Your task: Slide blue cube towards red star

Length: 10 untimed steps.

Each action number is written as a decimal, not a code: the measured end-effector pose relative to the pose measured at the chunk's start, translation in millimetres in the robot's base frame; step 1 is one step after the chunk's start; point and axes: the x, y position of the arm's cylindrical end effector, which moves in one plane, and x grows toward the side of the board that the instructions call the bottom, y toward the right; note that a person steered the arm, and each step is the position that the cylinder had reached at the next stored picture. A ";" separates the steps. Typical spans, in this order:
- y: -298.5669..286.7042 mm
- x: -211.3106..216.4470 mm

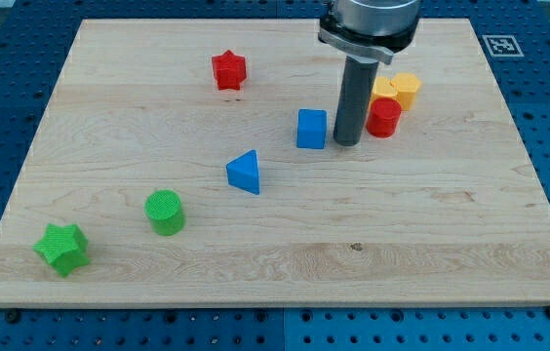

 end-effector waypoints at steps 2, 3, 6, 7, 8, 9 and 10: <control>-63.9 11.7; -78.3 10.1; -25.8 -5.8; -30.9 -6.2; -61.4 -6.2; -97.1 -7.4; -100.8 -10.3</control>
